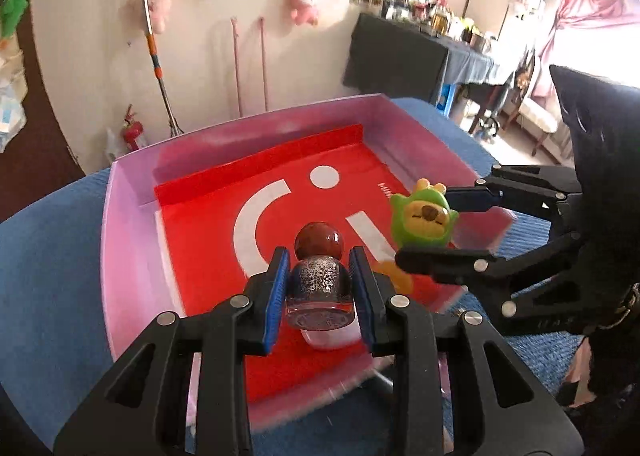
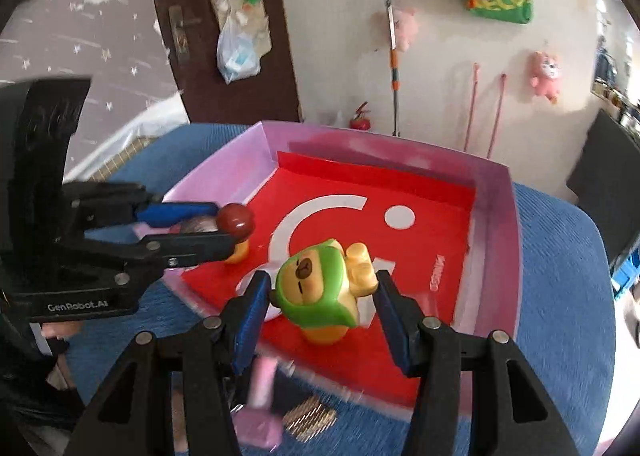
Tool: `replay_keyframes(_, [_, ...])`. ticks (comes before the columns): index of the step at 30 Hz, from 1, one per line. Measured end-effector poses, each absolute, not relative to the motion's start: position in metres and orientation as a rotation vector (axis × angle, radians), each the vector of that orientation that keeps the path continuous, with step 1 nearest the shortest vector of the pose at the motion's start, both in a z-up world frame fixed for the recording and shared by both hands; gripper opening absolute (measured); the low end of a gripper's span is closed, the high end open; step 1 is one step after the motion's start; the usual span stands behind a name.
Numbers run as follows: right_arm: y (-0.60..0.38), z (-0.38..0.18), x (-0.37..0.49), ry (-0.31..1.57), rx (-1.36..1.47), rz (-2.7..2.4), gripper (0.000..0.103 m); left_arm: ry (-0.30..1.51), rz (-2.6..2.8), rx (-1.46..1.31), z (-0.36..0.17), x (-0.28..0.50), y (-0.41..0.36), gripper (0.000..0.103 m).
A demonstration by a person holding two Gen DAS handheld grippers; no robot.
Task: Organize rigid objects
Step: 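Carry the polish bottle and frog toy over the pink box and lower them, then open both tools to release the bottle and frog inside the box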
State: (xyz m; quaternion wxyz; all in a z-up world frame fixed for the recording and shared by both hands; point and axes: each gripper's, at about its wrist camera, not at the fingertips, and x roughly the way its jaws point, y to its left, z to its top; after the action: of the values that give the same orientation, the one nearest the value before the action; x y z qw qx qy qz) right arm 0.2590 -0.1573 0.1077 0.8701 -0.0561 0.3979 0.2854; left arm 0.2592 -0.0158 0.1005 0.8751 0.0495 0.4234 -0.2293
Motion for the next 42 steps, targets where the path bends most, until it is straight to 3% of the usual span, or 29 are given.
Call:
replay_keyframes(16, [-0.135,0.056,0.333,1.094,-0.244,0.665,0.056,1.079,-0.505,0.156,0.048,0.316,-0.027,0.029])
replay_keyframes(32, [-0.135,0.051,0.333,1.108,-0.252,0.665,0.056,1.098,-0.506,0.140,0.043,0.325,-0.022,0.029])
replay_keyframes(42, [-0.132,0.049,0.336,1.108,-0.255,0.668,0.063,1.095,-0.500,0.147,0.044,0.324,-0.022,0.030])
